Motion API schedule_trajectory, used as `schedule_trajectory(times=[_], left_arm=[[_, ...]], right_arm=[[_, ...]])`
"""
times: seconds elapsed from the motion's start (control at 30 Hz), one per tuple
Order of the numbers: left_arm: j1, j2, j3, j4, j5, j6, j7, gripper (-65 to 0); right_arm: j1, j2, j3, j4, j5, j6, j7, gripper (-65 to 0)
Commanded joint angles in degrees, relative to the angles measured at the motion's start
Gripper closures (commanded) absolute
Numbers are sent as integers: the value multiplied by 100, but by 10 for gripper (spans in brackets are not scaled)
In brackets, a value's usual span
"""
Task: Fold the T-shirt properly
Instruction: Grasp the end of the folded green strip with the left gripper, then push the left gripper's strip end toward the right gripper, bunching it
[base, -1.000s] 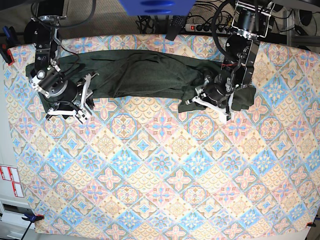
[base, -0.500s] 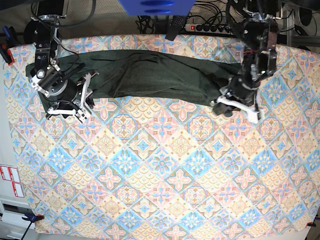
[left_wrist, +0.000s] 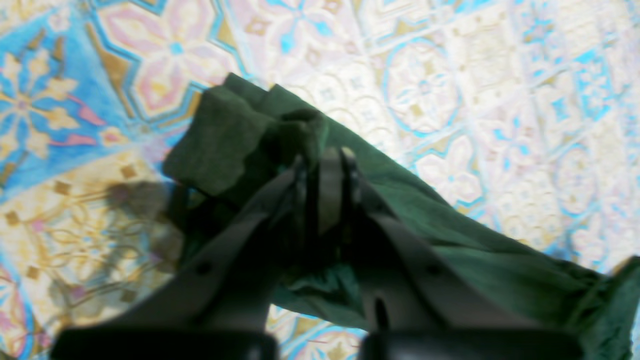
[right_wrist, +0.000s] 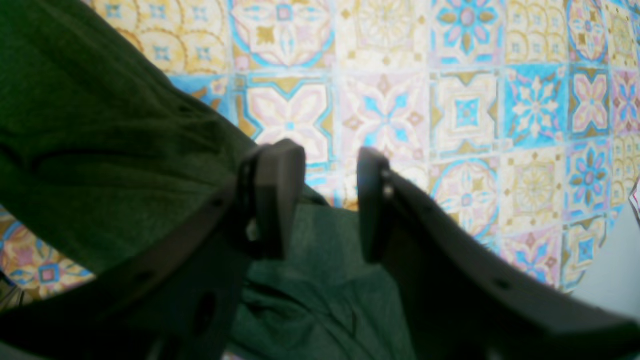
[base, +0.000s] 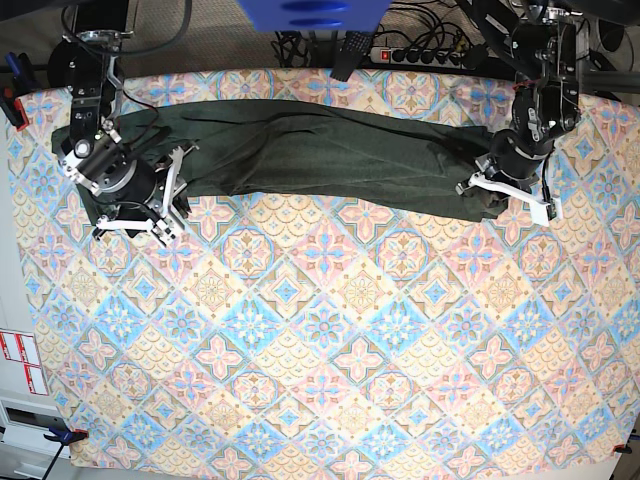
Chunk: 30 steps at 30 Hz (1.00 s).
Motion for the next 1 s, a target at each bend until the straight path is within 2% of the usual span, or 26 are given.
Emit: schedule_trajectory(times=[0.0, 0.23, 0.33, 0.43, 0.5, 0.63, 0.83, 0.97], left_arm=[[-18, -52, -24, 91, 93, -26, -77, -28], [-18, -52, -42, 91, 128, -26, 371, -288], [17, -69, -77, 91, 119, -26, 380, -341], [158, -78, -402, 91, 137, -35, 397, -386], [255, -219, -578, 91, 137, -61, 406, -406], [211, -685, -429, -111, 67, -518, 828, -461], [-273, -984, -446, -744, -48, -1608, 1356, -598], [-528, -1010, -446, -1131, -12, -1960, 1426, -608]], right_arm=[[38, 56, 20, 106, 43, -25, 92, -210], [38, 56, 29, 106, 43, -25, 92, -210], [38, 56, 29, 106, 43, -25, 92, -210], [38, 56, 29, 106, 43, -25, 92, -210], [38, 56, 29, 106, 43, -25, 92, -210], [38, 56, 29, 106, 43, -25, 92, -210], [38, 56, 29, 106, 43, -25, 92, -210], [38, 56, 29, 106, 43, -25, 92, -210]])
